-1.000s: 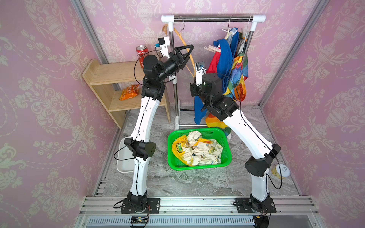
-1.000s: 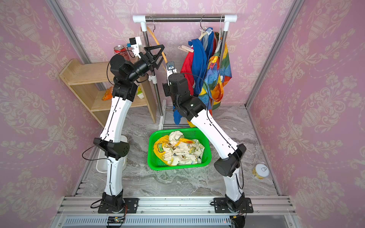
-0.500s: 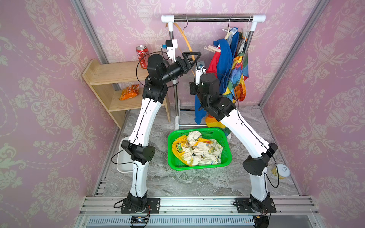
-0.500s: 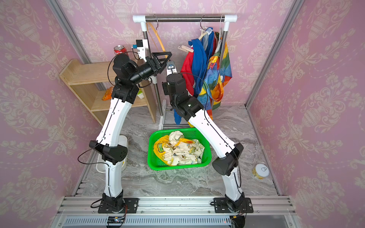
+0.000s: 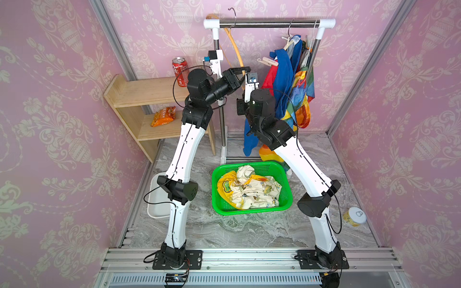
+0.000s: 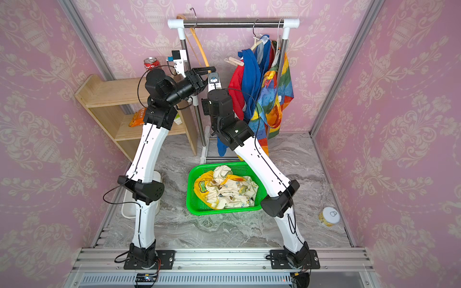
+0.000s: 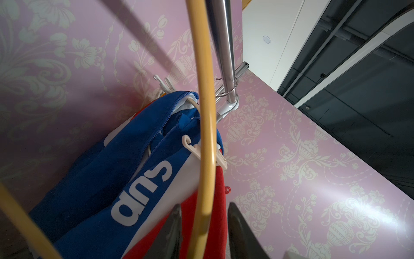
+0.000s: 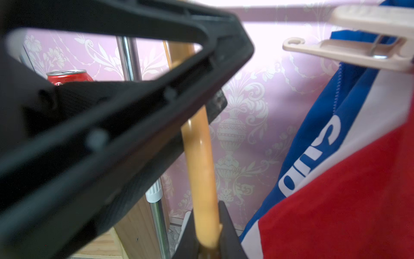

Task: Remove the clothespins securing jackets to the hanger
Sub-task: Place the hanger on the clothesline.

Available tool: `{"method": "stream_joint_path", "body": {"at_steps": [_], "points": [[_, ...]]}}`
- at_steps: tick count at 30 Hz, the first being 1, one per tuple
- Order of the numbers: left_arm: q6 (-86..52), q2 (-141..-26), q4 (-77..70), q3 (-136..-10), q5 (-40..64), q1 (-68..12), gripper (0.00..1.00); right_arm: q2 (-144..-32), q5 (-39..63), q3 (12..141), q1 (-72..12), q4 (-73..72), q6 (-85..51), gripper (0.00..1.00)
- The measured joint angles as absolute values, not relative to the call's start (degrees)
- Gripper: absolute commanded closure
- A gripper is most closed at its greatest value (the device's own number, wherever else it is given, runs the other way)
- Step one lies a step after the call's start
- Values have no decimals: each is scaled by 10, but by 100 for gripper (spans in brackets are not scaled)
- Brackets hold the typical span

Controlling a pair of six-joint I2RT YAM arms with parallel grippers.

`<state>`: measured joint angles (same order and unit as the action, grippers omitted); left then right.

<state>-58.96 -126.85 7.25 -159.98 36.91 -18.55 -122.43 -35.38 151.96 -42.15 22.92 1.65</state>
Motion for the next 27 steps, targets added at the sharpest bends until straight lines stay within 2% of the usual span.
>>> {"method": "stream_joint_path", "body": {"at_steps": [3, 11, 14, 20, 21, 23, 27], "points": [[-615, -1285, 49, -1602, 352, -184, 66, -1225, -350, 1522, -425, 234, 13, 72], [-655, -1298, 39, -1602, 286, -178, 68, -1223, -344, 1527, -433, 260, 13, 69], [-670, -1303, 30, -1604, 266, -177, 76, -1215, -343, 1515, -437, 262, 13, 75], [-674, -1311, 15, -1616, 261, -177, 77, -1206, -344, 1492, -439, 261, 15, 78], [-674, -1311, 12, -1616, 261, -177, 77, -1206, -344, 1490, -439, 261, 15, 81], [-674, -1311, 9, -1617, 263, -177, 77, -1206, -343, 1490, -439, 261, 18, 98], [-674, -1311, 9, -1617, 269, -180, 77, -1206, -345, 1488, -440, 260, 17, 100]]}}
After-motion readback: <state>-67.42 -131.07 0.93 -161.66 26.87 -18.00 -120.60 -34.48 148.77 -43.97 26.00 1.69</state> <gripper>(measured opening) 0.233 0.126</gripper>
